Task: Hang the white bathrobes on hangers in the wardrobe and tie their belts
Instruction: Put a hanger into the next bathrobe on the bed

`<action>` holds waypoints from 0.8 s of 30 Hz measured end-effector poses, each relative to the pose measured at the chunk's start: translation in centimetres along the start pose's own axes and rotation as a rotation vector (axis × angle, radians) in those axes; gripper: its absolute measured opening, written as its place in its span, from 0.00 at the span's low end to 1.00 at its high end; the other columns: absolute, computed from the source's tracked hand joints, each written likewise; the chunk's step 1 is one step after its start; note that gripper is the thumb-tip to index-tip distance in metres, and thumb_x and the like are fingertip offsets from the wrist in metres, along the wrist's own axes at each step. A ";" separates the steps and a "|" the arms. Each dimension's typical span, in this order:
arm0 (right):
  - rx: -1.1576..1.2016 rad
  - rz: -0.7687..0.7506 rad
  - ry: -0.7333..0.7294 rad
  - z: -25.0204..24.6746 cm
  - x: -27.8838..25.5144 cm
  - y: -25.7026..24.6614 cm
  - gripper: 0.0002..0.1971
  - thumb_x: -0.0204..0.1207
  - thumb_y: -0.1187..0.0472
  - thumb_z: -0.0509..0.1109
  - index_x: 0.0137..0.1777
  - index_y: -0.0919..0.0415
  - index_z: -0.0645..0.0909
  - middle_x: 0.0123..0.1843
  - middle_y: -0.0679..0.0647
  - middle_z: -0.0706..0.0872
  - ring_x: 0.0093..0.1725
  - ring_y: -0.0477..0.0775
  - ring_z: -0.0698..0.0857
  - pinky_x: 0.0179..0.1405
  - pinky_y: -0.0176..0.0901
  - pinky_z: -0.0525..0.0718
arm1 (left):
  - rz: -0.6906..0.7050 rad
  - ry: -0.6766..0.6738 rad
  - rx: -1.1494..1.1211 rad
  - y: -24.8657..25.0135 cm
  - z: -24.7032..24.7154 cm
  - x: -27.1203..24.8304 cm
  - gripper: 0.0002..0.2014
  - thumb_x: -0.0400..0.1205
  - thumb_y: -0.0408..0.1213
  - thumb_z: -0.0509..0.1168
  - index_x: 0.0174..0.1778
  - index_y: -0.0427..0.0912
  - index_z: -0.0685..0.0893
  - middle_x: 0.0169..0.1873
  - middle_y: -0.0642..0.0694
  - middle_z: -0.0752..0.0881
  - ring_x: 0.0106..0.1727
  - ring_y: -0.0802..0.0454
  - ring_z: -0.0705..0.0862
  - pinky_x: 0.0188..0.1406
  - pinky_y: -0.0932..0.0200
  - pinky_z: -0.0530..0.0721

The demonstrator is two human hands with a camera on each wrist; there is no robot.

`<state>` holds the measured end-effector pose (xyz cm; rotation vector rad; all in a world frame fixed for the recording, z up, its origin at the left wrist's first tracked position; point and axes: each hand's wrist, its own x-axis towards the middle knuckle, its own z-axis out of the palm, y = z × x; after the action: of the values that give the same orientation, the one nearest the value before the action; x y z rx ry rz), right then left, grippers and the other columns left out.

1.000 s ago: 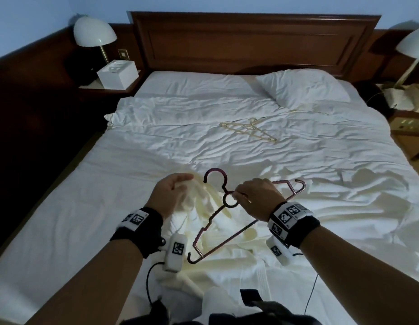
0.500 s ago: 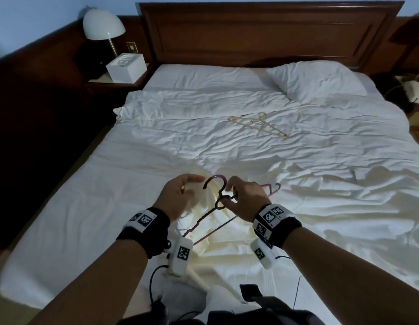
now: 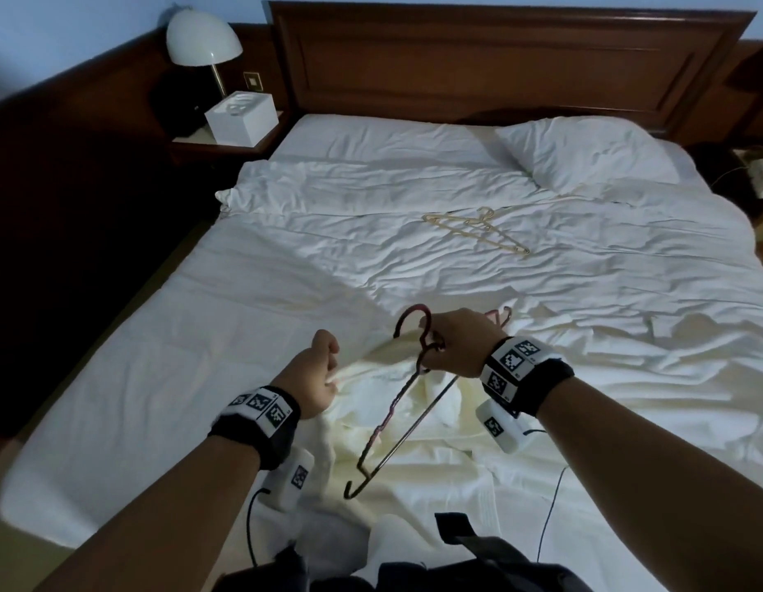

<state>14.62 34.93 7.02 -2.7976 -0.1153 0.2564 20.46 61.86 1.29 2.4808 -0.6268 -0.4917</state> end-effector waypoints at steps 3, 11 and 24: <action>-0.107 -0.018 0.026 -1.6 -0.4 1.1 0.13 0.69 0.48 0.72 0.50 0.52 0.82 0.39 0.49 0.86 0.42 0.54 0.84 0.40 0.44 0.81 | -0.146 -0.052 0.326 -1.7 -0.9 0.8 0.21 0.78 0.34 0.60 0.68 0.48 0.76 0.62 0.40 0.83 0.61 0.40 0.81 0.60 0.51 0.80; -0.232 0.163 0.065 -2.5 -0.9 3.9 0.12 0.70 0.43 0.68 0.46 0.50 0.78 0.38 0.48 0.82 0.43 0.57 0.82 0.40 0.45 0.73 | -0.106 0.087 -0.278 -0.2 -3.6 1.9 0.06 0.72 0.37 0.58 0.39 0.42 0.79 0.34 0.44 0.80 0.37 0.45 0.78 0.34 0.54 0.70; -0.041 0.233 0.085 2.0 -3.4 3.7 0.15 0.80 0.40 0.64 0.53 0.50 0.69 0.38 0.46 0.79 0.42 0.56 0.84 0.40 0.47 0.78 | -0.203 0.208 -0.976 4.0 -0.9 0.9 0.22 0.77 0.16 0.55 0.32 0.47 0.85 0.36 0.40 0.82 0.36 0.43 0.76 0.36 0.50 0.75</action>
<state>11.09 31.75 4.48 -2.8566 0.2289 0.1905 20.26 58.76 4.06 1.6227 -0.0042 -0.4556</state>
